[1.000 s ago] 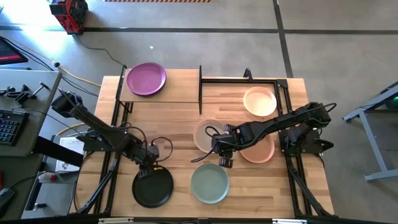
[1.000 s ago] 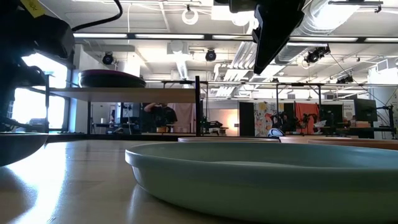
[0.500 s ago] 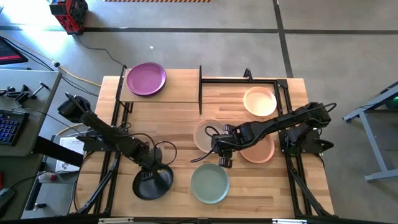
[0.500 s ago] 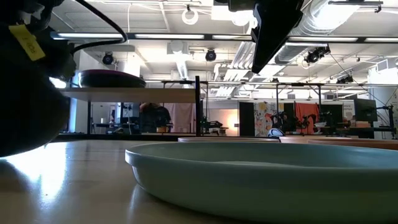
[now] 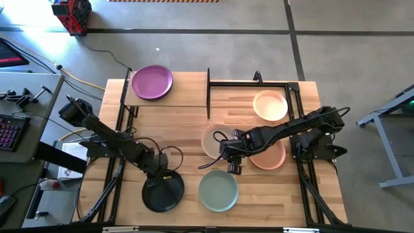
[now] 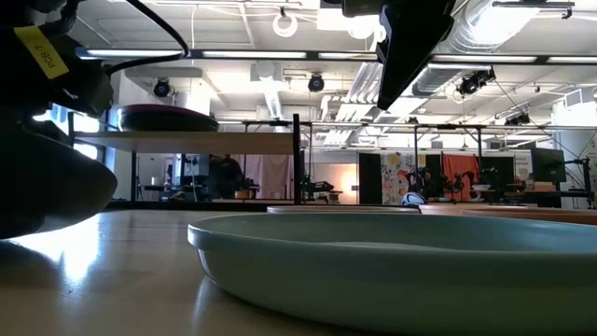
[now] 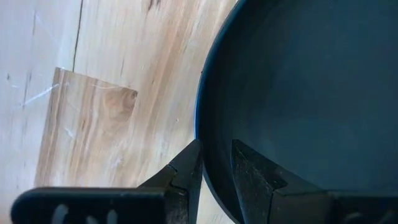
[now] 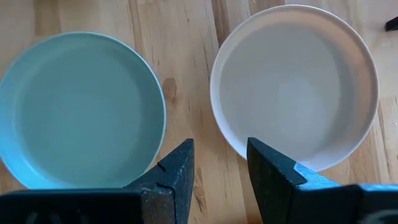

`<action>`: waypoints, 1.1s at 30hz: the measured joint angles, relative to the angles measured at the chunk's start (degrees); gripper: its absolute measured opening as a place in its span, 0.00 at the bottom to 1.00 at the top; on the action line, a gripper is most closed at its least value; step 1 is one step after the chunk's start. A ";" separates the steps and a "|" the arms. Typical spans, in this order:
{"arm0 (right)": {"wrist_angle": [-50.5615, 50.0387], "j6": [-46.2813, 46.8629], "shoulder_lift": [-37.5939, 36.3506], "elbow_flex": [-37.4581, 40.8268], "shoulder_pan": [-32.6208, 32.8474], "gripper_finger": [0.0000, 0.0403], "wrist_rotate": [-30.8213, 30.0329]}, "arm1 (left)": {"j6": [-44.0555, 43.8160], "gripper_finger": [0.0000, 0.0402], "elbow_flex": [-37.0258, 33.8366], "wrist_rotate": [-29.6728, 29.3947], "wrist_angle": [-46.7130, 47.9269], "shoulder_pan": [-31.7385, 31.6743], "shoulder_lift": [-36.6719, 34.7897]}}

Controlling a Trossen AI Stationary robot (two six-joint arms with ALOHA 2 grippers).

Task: Place and stack plates onto a shelf
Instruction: Stack the black plate on top of the violet plate on the shelf

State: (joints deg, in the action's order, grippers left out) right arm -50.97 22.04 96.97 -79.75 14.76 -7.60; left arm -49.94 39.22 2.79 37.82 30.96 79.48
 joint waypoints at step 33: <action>0.60 -0.68 0.00 -0.01 -0.15 0.31 0.00 | -2.53 0.18 1.84 1.11 5.35 -0.96 0.00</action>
State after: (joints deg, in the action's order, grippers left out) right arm -50.37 21.36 96.97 -79.76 14.61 -7.60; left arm -52.47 41.06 3.90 43.18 30.00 79.48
